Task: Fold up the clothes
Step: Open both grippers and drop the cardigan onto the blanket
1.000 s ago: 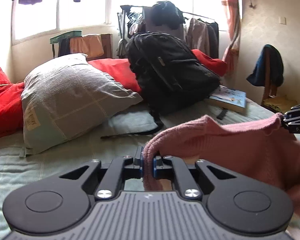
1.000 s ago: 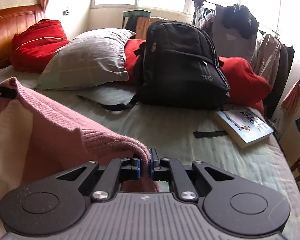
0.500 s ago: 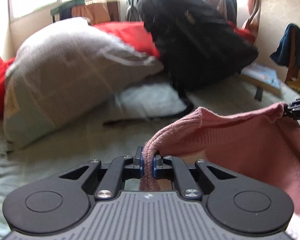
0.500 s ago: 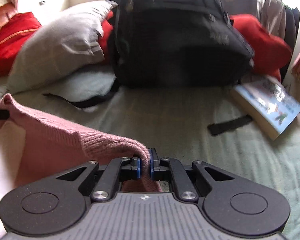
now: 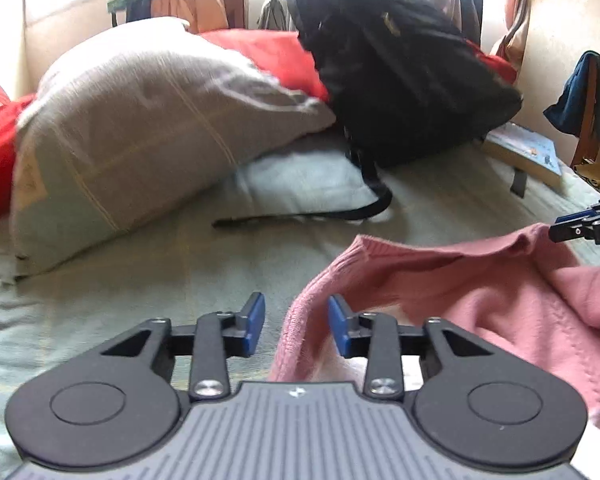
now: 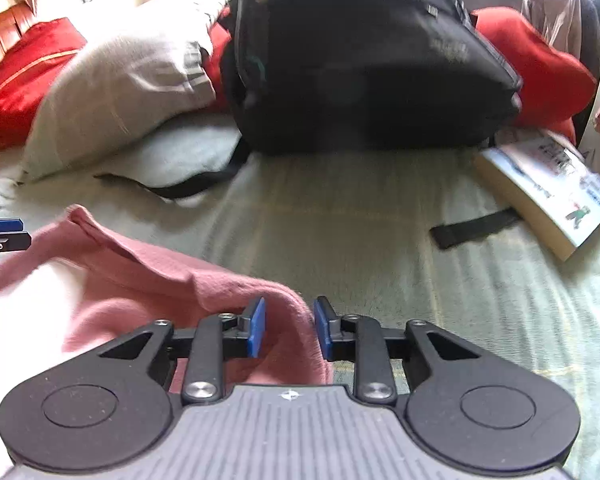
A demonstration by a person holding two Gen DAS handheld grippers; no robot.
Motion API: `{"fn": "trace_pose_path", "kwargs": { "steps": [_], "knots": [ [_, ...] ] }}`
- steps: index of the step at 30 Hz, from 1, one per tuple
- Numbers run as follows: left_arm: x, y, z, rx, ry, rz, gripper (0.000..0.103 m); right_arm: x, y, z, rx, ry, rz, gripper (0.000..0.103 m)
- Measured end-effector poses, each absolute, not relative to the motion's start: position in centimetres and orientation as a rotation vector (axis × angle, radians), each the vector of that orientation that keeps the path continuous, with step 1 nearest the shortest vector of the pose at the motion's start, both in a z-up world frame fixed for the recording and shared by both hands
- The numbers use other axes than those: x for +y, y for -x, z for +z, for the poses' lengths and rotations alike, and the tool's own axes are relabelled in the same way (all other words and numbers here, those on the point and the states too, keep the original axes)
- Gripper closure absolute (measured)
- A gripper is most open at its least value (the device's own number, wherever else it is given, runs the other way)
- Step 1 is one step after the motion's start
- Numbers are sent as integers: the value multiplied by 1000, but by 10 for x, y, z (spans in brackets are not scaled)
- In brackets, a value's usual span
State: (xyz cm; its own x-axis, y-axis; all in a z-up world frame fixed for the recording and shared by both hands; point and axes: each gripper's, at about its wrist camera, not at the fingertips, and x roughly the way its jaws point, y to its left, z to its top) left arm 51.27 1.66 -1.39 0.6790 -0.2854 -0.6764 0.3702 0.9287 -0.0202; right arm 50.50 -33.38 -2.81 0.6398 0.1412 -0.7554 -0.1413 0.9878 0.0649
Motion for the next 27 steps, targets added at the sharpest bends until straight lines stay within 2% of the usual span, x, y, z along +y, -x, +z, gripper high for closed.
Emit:
{"fn": "trace_pose_path", "kwargs": {
  "steps": [2,4,13,15,19,21,23,25,27],
  "knots": [
    [17,-501,-1,724,-112,-384,64,-330,-493,-15,857,-1,179,62],
    [16,-486,12,731,-81,-437,58,-326,-480,-4,860,-11,202,54],
    [2,-406,34,815,-79,-559,44,-320,-401,19,919,-68,289,52],
    [0,-384,38,815,-73,-577,30,-324,-383,18,937,-108,302,48],
    [-6,-337,46,804,-112,-564,23,-324,-344,14,962,-147,313,35],
    [-8,-317,48,795,-127,-551,16,-322,-322,12,970,-159,315,27],
    [-10,-298,50,786,-142,-537,13,-320,-296,8,972,-162,313,16],
    [-11,-280,48,792,-145,-515,13,-318,-268,0,968,-158,292,11],
    [-10,-266,44,811,-135,-491,13,-313,-237,-9,963,-146,263,11]
  ]
}}
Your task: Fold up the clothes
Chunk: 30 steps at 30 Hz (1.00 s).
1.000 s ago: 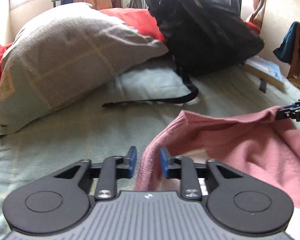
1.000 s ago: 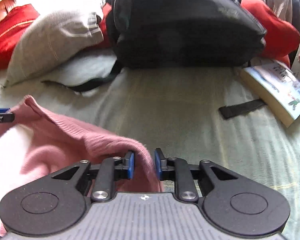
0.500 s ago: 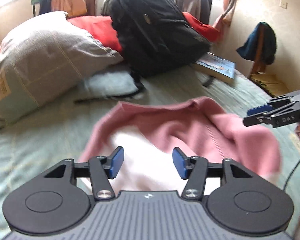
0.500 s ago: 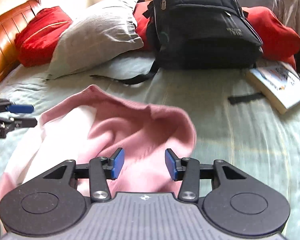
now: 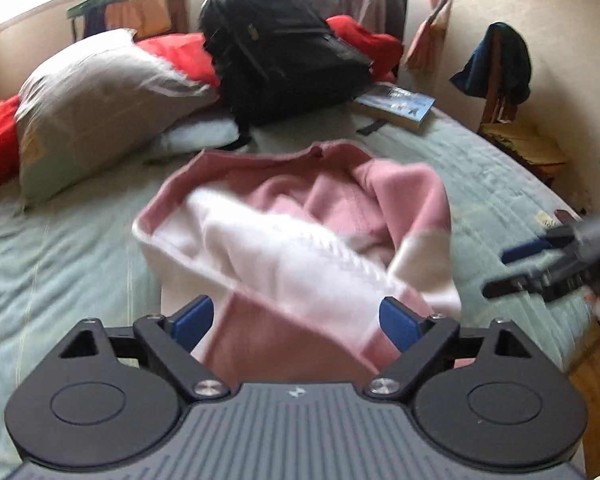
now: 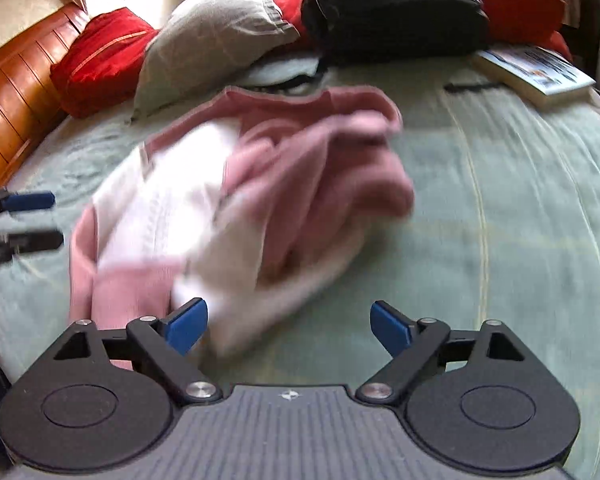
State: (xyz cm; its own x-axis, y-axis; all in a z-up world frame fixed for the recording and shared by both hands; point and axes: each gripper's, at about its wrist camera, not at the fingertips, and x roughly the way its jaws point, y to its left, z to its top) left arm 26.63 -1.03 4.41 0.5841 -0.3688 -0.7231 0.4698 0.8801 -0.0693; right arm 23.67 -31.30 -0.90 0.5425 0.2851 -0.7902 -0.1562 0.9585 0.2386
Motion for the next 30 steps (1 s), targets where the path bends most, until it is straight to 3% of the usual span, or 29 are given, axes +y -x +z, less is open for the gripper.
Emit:
{"fn": "trace_pose_path", "kwargs": {
  "steps": [7,12,22,30],
  "knots": [
    [-19,-249,34,868,-42,-466,13,-296,-152,-26,933,-142,188,3],
    [-31,-257,29,899,-36,-378,12,-286,-124,-29,926,-179,173,2],
    [-14,-272,3,993,-46,-170,12,-293,-110,-33,899,-225,161,1],
    [-46,-290,-19,1059,-155,-136,12,-298,-116,-43,907,-275,172,1]
  ]
}}
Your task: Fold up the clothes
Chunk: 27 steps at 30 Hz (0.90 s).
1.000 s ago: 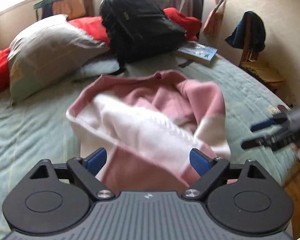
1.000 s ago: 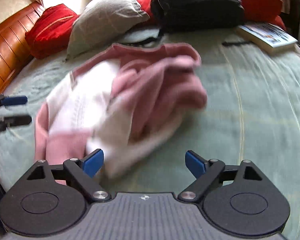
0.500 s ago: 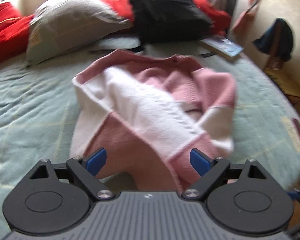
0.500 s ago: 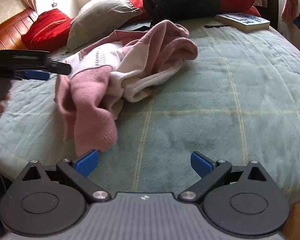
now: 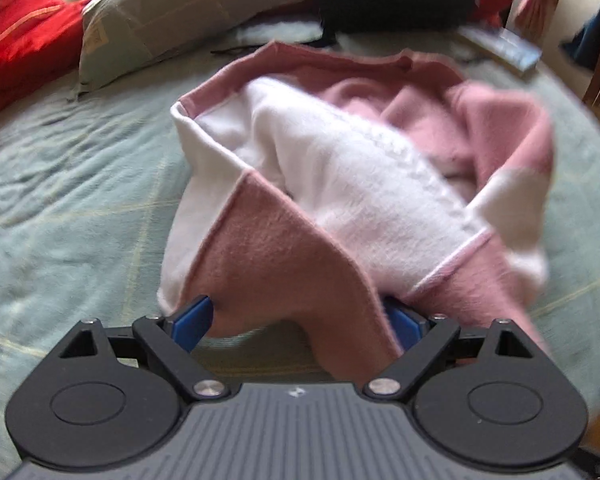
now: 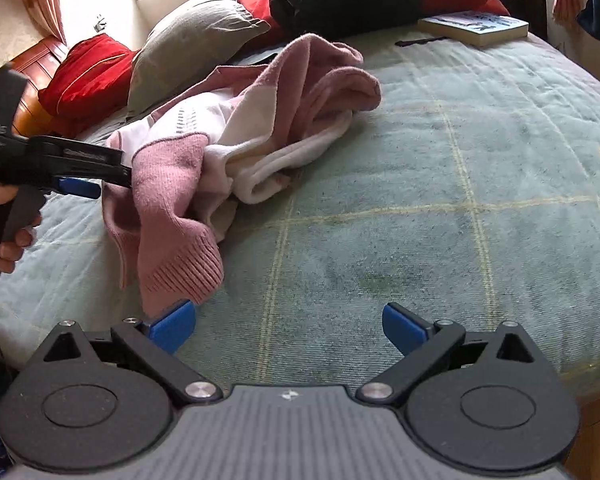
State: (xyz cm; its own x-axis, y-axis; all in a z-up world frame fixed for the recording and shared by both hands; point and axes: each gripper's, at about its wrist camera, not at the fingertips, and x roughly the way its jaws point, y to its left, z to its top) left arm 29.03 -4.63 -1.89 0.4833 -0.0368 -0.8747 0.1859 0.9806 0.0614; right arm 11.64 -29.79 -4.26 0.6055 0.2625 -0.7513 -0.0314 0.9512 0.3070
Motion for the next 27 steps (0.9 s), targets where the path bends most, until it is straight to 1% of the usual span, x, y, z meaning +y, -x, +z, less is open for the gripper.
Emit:
{"fn": "trace_pose_path", "kwargs": {
  "steps": [2,8,12,21,24,27],
  "knots": [
    [-43,-290,-23,1060,-188,-109,12,-300,-117,-45,912,-279,164,1],
    [-14,-292,-24,1069,-146,-45,12,-304,-123,-49,912,-290,151,1],
    [-7,-293,-27,1061,-169,-13,13,-298,-125,-49,905,-286,177,1],
    [6,-291,-30,1075,-98,-82,13,-299,-129,-54,919,-311,159,1],
    [2,-291,-36,1079,-164,-50,13,-296,-129,-53,920,-305,165,1],
    [14,-290,-34,1072,-153,-29,13,-295,-128,-53,920,-295,162,1]
  ]
}}
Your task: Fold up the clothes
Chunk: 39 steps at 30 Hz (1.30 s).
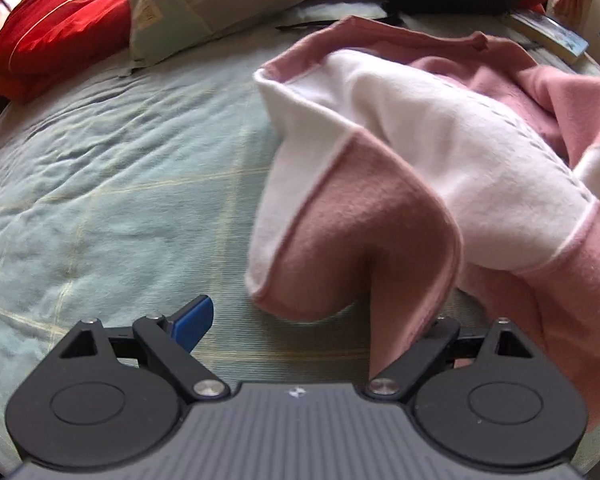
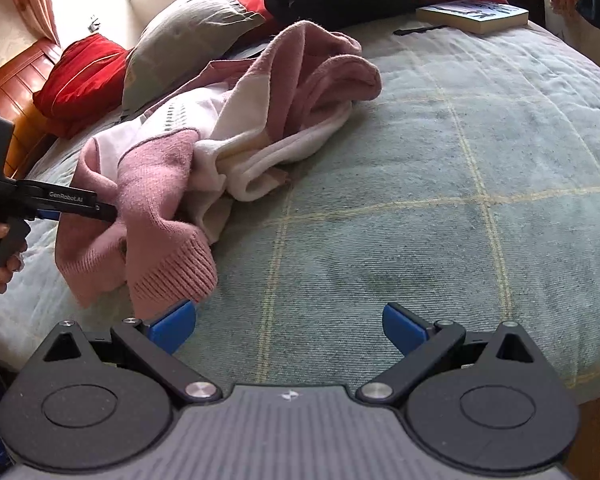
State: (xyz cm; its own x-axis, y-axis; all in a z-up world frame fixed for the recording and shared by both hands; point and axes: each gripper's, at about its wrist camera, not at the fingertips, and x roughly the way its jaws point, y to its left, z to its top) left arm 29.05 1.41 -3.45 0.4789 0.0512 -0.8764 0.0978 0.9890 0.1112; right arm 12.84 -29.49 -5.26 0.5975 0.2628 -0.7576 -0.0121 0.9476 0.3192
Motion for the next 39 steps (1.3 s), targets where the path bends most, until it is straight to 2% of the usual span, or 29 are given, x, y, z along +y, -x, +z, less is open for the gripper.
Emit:
{"fn": "trace_pose_path", "kwargs": {
  "steps": [14,18,27,33,39],
  "knots": [
    [120,-299,-33,1066,-197,251,14,-289,-134,-55,944,-282,146,1],
    [146,-296,-32,1063,-125,277,15,-285,-136,-55,946,-276,139,1],
    [102,-288,-3,978,-122,-26,13,-267,-142,-53,956,-246,151,1],
    [74,-299,-31,1046,-287,-29,13,-261,-140,-53,965,-234,151,1],
    [103,-288,-44,1075,-361,84,11,-264,-141,-55,971,-234,135,1]
  ]
}}
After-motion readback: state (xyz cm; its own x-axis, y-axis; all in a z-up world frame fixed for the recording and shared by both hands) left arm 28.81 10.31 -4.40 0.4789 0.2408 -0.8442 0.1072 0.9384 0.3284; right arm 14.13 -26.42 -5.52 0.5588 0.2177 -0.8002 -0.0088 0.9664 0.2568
